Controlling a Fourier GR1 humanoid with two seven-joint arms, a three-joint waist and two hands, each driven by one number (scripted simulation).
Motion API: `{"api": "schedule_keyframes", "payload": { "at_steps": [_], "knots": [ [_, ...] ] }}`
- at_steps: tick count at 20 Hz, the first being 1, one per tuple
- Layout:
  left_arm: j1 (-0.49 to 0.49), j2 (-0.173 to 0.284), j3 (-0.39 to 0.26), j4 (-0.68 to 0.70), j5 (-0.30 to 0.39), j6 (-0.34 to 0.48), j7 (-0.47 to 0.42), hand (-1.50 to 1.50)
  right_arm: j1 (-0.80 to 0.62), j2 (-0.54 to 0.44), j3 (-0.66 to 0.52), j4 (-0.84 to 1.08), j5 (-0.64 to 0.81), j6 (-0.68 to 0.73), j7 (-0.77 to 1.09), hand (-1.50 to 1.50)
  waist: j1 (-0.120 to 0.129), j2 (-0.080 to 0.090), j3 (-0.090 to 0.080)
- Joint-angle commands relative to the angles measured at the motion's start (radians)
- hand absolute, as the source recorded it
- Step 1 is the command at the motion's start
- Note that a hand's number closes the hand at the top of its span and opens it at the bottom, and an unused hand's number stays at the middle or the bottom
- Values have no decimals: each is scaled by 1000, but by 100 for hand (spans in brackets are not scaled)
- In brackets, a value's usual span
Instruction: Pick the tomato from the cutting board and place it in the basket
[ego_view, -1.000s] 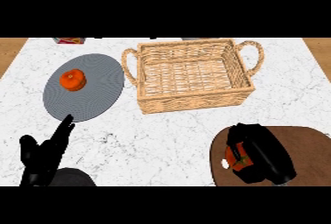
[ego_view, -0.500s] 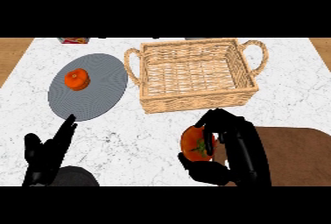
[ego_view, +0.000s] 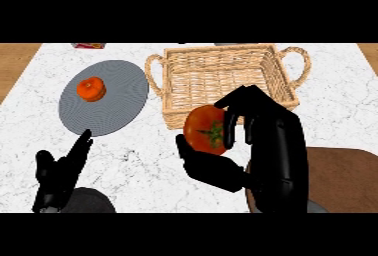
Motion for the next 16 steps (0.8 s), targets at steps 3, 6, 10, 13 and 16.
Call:
{"api": "schedule_keyframes", "payload": {
  "at_steps": [3,6,10,13,16],
  "knots": [
    [6,16,6,80,23,-31,79,0,-343,2,-44,148,14,42,314,150,13,14,-9],
    [19,-19,-26,69,-7,-1,72,0,-496,2,-143,271,-36,95,316,150,17,17,-7],
    [46,-30,-38,64,-15,-9,43,0,-589,2,-223,459,-45,71,264,150,15,21,-5],
    [29,-37,-17,88,-3,-9,47,0,-651,2,-256,528,-94,57,231,150,1,20,-4],
    [50,-15,1,98,-8,-24,16,0,-683,2,-313,626,-133,3,175,150,6,23,-4]
  ]
}}
